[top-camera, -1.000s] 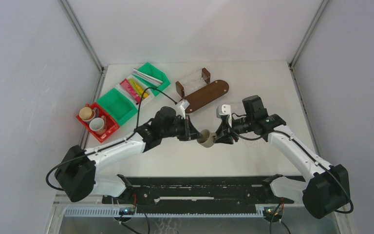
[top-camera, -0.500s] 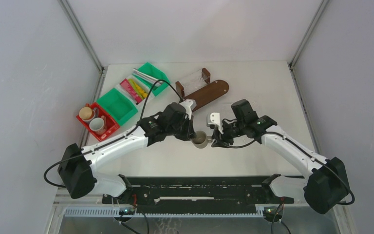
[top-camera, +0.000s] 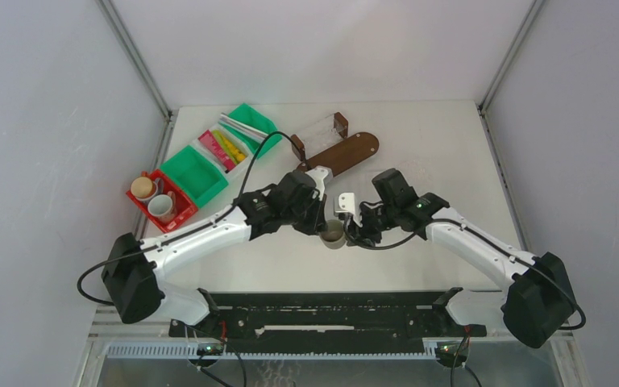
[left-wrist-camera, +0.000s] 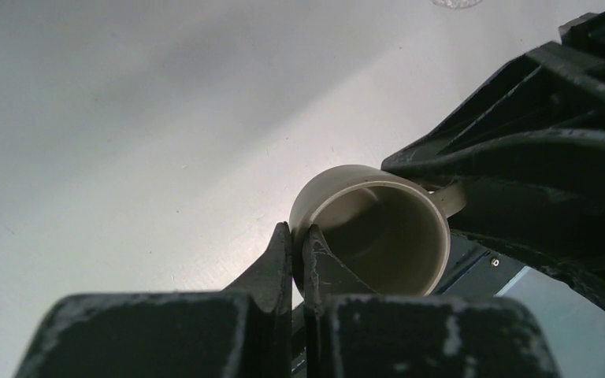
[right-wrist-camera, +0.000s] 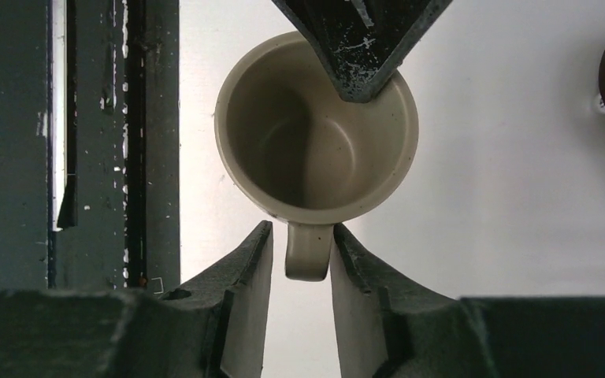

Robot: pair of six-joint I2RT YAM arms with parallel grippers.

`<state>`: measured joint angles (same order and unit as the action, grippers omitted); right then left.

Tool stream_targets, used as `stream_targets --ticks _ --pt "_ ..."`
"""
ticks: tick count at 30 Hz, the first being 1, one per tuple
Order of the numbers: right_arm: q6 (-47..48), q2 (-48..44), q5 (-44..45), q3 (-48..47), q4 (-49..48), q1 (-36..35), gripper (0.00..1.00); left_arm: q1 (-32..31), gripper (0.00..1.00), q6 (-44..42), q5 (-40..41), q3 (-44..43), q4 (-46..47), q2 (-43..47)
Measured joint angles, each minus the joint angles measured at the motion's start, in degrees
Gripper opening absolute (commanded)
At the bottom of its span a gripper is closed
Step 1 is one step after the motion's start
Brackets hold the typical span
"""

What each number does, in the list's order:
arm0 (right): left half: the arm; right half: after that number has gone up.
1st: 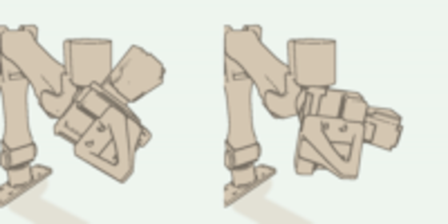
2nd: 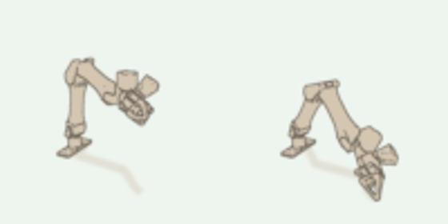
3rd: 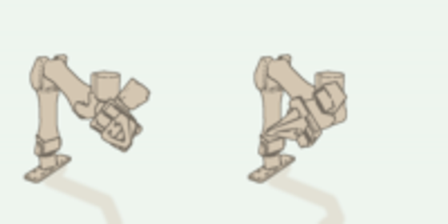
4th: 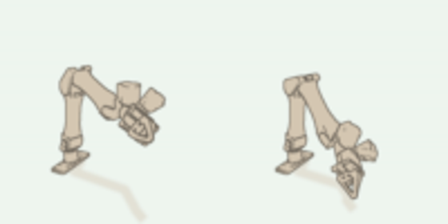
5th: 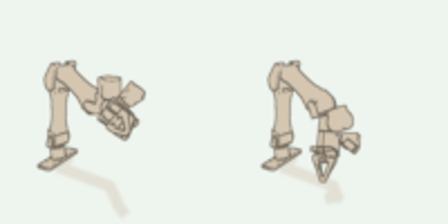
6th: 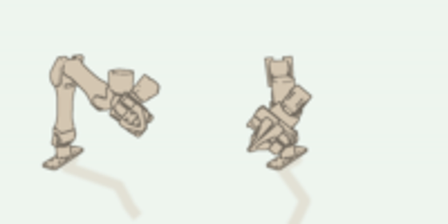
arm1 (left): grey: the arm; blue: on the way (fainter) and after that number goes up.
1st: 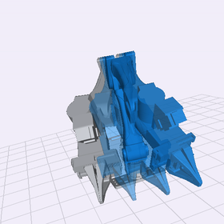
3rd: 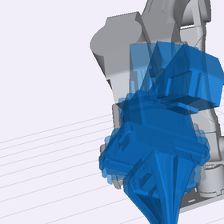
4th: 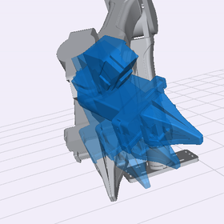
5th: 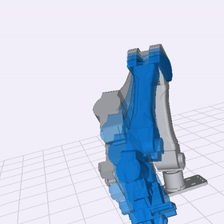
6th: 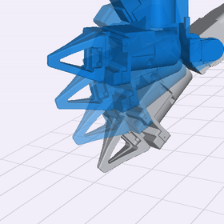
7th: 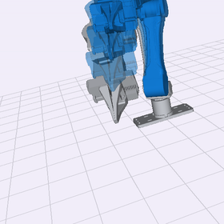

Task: Prepare toiletry sets of a toothbrush and toothpaste on the tray
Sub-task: Place the cup on the tray.

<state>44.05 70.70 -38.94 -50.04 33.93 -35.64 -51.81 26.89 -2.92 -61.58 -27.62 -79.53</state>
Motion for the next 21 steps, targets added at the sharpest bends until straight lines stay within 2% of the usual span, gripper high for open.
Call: stream_targets --ticks 2,5,6,9,13,15,18,21 --pt "0.0 0.13 0.37 0.0 -0.28 -0.39 0.27 -0.11 0.0 -0.02 -0.02 -0.17 0.0 0.0" --pt "-0.04 0.2 1.31 0.0 -0.44 -0.66 0.04 -0.2 0.01 -0.2 0.0 -0.22 -0.22 -0.09" --pt "-0.28 0.24 1.7 0.0 -0.46 -0.7 0.0 -0.2 0.02 -0.42 0.02 -0.24 -0.39 -0.11" --pt "-0.02 0.24 1.86 -0.02 -0.13 -0.87 0.0 -0.22 0.17 -0.57 0.07 -0.24 -0.59 -0.15" --pt "0.63 0.24 1.44 -0.17 0.98 -0.9 0.0 -0.31 0.42 -1.16 0.7 -0.24 0.09 0.17" --pt "0.72 0.24 0.81 -0.31 2.03 -0.63 0.0 -0.31 0.5 -1.44 1.33 0.02 1.55 1.66" --pt "1.2 0.09 -1.33 -0.63 4.0 1.33 0.0 -0.28 0.66 -2.08 2.99 2.73 6.62 7.93" --pt "2.32 -1.05 -4.11 -1.4 6.1 4.72 0.0 -0.17 0.9 -3.23 5.92 8.04 12.92 16.98"
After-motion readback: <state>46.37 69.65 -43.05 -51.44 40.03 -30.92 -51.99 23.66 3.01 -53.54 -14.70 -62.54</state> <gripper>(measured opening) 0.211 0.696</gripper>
